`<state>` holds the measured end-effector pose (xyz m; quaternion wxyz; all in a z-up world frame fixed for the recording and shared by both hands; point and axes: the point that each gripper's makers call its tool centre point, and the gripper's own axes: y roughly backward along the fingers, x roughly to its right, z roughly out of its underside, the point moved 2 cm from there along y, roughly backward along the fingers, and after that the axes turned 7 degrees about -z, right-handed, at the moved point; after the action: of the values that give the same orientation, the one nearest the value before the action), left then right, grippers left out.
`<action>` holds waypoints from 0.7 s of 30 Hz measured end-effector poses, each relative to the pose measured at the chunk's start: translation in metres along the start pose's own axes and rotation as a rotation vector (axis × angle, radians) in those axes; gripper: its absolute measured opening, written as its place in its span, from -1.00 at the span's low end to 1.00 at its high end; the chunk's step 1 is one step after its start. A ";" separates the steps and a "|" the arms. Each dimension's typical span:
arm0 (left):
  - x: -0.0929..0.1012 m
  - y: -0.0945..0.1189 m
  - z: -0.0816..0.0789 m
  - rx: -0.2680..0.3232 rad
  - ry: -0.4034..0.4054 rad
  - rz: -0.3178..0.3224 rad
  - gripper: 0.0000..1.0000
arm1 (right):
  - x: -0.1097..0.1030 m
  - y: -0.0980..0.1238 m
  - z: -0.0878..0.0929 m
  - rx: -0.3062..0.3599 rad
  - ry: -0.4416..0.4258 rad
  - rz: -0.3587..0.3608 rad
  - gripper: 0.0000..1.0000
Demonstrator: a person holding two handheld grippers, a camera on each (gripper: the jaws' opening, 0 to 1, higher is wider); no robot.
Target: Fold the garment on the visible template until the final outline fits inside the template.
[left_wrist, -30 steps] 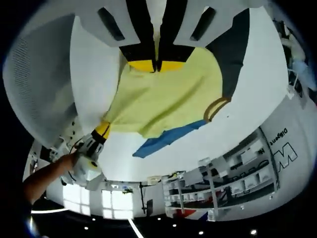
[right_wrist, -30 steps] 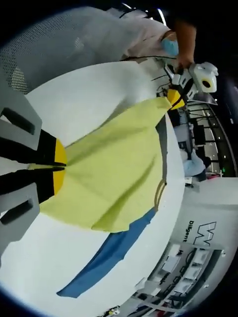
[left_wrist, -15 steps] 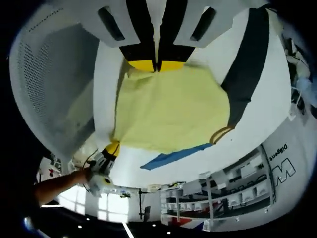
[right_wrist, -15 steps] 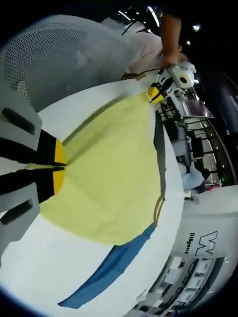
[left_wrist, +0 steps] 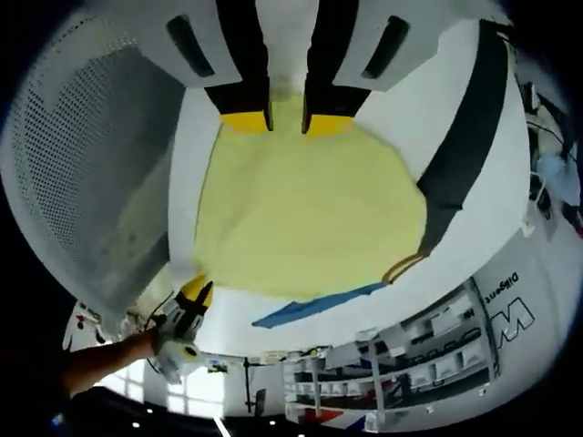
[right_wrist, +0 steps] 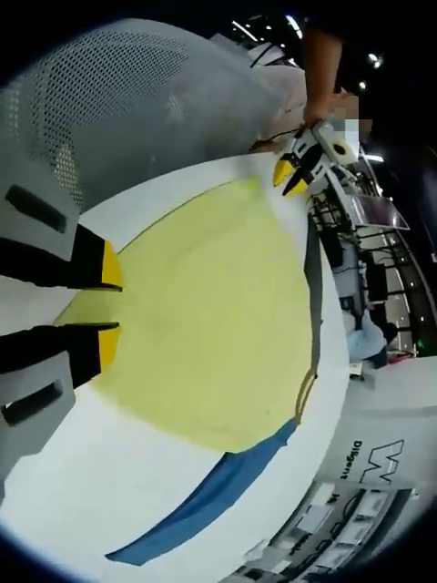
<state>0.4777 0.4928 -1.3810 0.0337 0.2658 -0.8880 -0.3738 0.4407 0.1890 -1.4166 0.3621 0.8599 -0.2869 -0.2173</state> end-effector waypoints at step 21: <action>0.029 -0.027 0.033 -0.122 0.073 0.028 -0.78 | 0.003 0.008 0.032 -0.032 -0.007 0.044 -0.99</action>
<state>0.4563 0.4845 -1.4271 0.0877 0.2642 -0.8653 -0.4169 0.4214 0.1669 -1.4314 0.3797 0.8466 -0.3036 -0.2167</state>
